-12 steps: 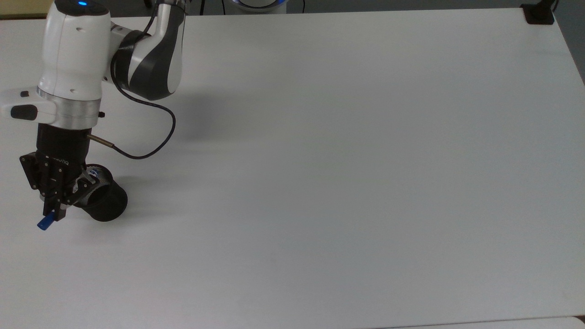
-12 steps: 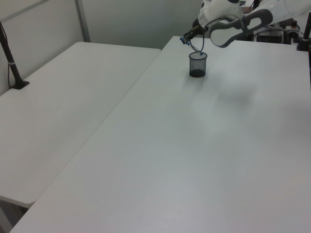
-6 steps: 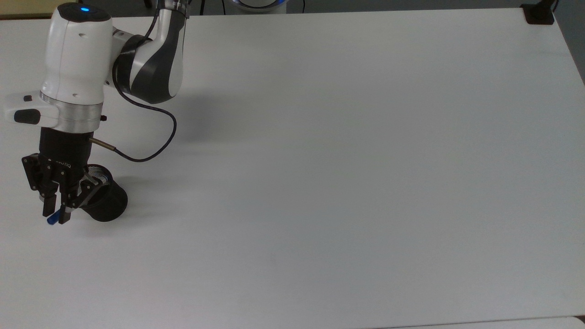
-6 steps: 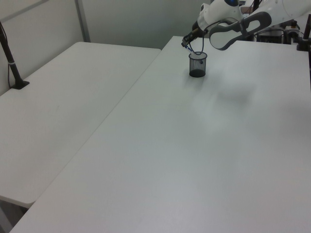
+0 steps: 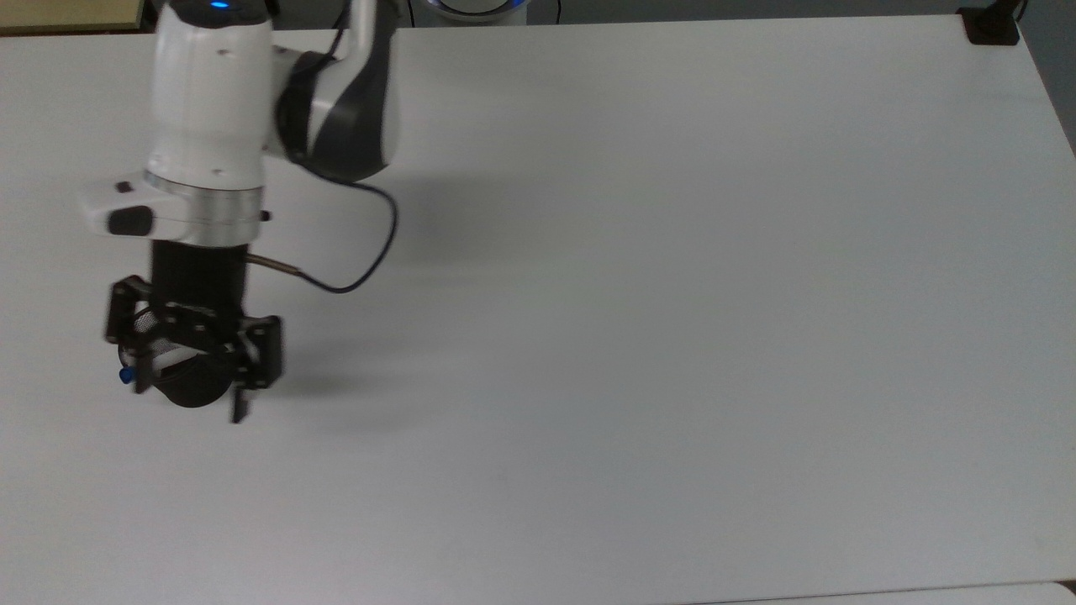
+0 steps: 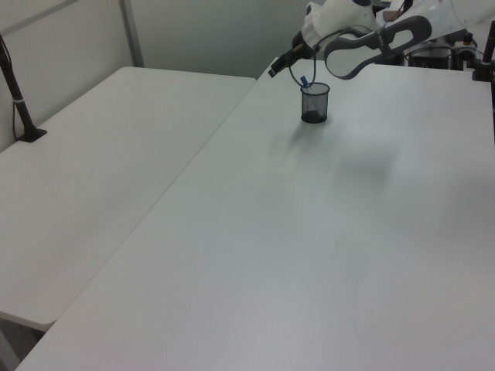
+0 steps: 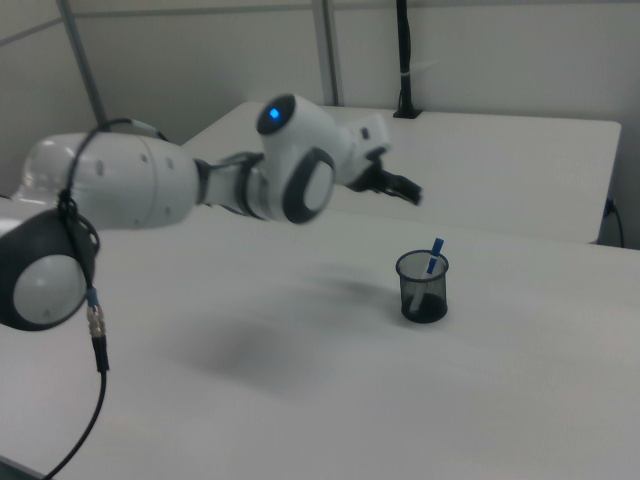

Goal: Insert the marker

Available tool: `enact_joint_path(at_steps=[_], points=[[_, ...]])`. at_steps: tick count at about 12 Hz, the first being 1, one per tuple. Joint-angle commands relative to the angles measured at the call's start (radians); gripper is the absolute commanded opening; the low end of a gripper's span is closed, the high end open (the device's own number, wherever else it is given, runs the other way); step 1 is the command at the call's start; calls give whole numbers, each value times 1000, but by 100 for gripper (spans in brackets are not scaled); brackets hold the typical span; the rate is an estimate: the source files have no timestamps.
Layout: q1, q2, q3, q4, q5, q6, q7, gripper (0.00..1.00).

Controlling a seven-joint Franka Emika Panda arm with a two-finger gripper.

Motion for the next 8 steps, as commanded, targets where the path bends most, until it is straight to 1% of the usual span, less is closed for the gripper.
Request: enact_joint_path(at_steps=[1, 2, 3, 6, 8], points=[[134, -142, -11, -56, 0, -294, 17, 100], [190, -185, -11, -63, 12, -386, 17, 100], [218, -216, -11, -66, 18, -454, 17, 100], [280, -324, -12, -96, 72, -671, 14, 100], [298, -395, -12, -128, 84, -785, 5, 100]])
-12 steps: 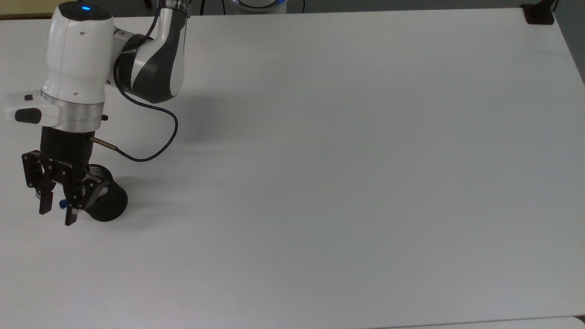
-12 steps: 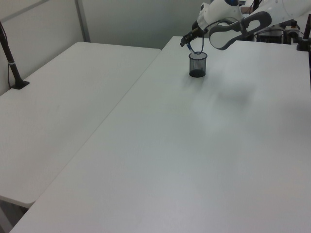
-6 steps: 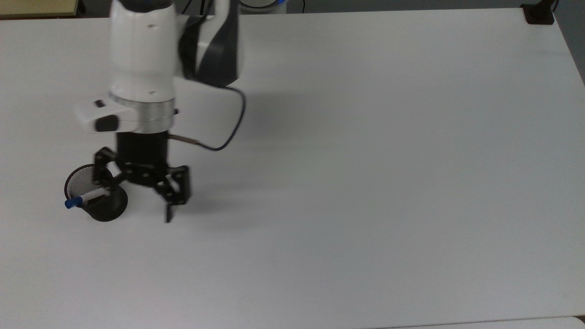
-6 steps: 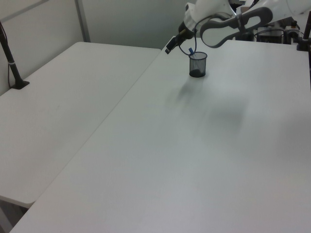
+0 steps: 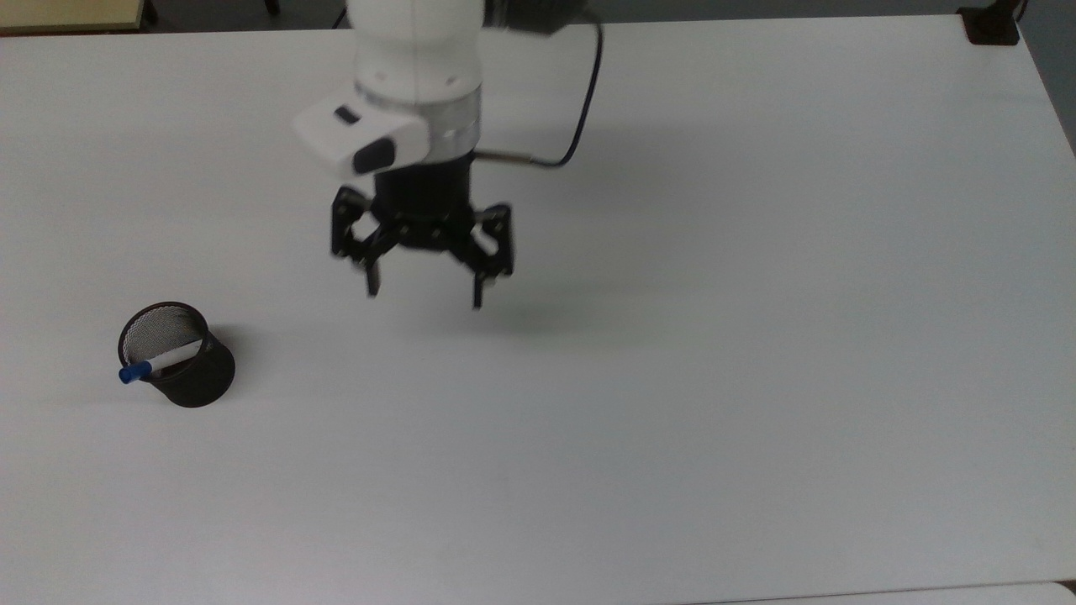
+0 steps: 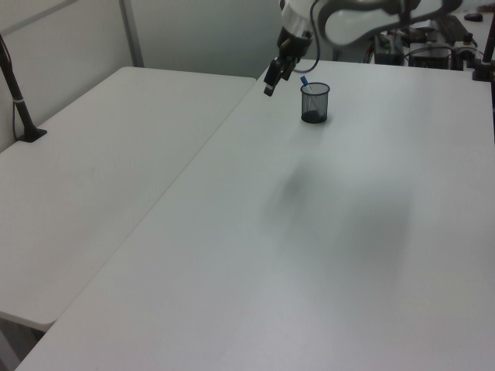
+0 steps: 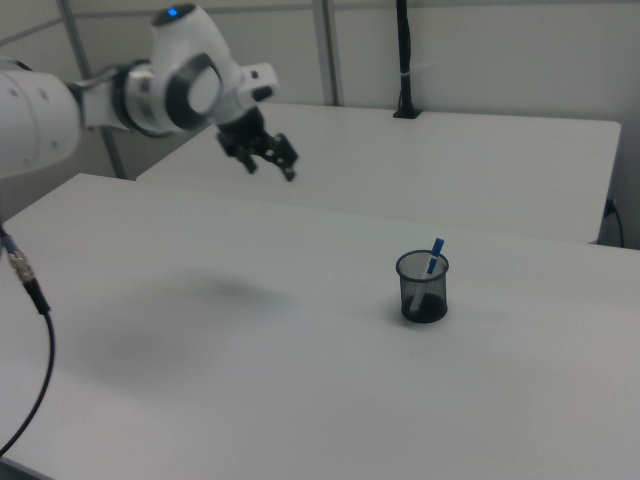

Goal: Insert the marker

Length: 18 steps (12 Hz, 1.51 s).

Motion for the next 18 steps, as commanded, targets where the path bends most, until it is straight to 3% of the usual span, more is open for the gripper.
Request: enact_joint_path(at_steps=[1, 6, 9, 18], points=[[37, -180, -16, -129, 35, -201, -8, 100], [35, -384, -16, -280, 32, -388, -112, 100], [-3, -392, -16, -237, 28, -522, -118, 100], [-11, -329, -19, -151, 39, -513, -118, 100]])
